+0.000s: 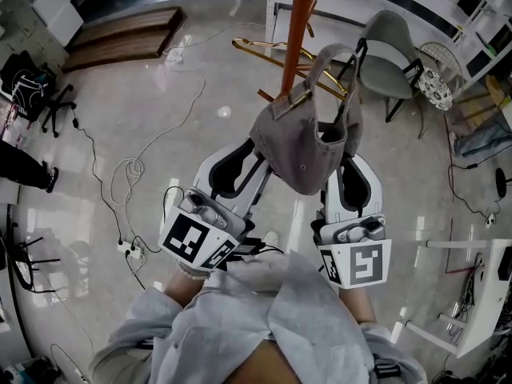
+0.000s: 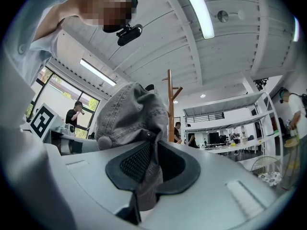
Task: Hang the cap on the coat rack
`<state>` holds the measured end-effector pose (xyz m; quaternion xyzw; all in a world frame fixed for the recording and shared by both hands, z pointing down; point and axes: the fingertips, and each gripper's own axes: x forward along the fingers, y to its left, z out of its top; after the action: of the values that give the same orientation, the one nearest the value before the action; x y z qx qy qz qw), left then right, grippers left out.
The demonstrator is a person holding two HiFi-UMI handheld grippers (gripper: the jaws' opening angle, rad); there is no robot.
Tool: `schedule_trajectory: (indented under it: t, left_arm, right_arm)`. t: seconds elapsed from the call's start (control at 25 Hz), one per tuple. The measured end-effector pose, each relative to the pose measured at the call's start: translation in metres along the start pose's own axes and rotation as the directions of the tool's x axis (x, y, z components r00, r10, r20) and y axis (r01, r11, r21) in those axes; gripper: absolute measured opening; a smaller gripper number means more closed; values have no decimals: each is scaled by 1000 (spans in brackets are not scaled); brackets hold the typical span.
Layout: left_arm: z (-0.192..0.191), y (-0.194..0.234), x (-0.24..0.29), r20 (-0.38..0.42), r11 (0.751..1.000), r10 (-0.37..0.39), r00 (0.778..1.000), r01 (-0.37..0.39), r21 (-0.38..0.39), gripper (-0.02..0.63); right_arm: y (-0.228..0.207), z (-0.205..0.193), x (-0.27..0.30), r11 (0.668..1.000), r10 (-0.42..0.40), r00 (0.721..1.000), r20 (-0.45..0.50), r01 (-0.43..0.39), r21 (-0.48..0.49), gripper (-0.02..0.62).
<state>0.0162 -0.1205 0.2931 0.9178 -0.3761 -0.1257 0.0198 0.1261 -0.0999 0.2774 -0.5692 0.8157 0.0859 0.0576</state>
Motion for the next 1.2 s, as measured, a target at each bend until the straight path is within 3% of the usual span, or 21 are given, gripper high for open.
schedule_trajectory:
  t: [0.52,1.2]
  left_arm:
    - [4,-1,8,18,998,55,998,-55,20,118]
    - [7,-2,21,23,999,36,999,-36,33,119]
  right_arm:
    - [-10,3,8,999,50,999,21,-50,11,55]
    - [-21,6,11,999,31,999,36,-32,8,54]
